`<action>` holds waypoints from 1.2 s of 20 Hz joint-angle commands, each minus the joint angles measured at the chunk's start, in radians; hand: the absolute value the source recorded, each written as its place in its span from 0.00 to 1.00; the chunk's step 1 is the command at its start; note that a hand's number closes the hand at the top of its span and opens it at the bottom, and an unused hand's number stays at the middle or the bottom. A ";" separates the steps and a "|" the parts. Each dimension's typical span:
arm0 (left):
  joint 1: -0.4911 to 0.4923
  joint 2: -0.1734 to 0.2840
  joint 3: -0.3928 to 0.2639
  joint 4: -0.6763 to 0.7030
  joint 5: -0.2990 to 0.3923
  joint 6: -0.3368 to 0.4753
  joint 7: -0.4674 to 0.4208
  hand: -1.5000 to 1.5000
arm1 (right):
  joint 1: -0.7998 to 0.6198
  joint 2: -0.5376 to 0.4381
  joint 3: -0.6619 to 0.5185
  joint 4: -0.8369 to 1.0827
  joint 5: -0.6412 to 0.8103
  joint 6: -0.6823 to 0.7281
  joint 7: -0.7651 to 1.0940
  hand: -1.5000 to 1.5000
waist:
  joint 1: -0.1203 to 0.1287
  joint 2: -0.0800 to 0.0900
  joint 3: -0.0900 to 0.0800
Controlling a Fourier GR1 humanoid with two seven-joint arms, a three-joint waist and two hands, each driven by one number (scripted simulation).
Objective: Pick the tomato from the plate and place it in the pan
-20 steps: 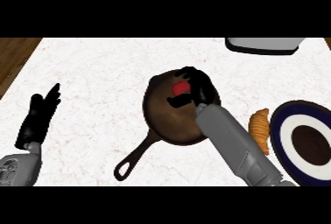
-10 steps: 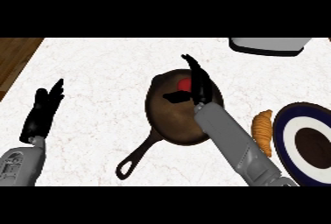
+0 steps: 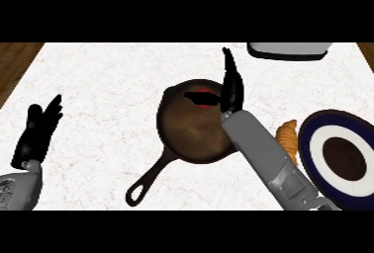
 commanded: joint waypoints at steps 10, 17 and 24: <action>0.096 0.038 0.072 -0.049 0.030 -0.017 0.014 0.50 | 0.367 -0.283 -0.061 -0.450 -0.046 0.133 0.018 0.00 | -0.090 -0.026 -0.002; 0.137 -0.007 0.050 -0.067 0.006 0.008 -0.030 0.50 | 0.660 -0.514 -0.134 -0.789 -0.143 0.339 0.046 0.00 | -0.083 -0.020 -0.002; 0.072 -0.022 0.035 -0.052 -0.024 0.020 0.008 0.50 | 0.928 -0.659 -0.264 -1.040 -0.195 0.455 0.076 0.00 | -0.071 -0.015 -0.002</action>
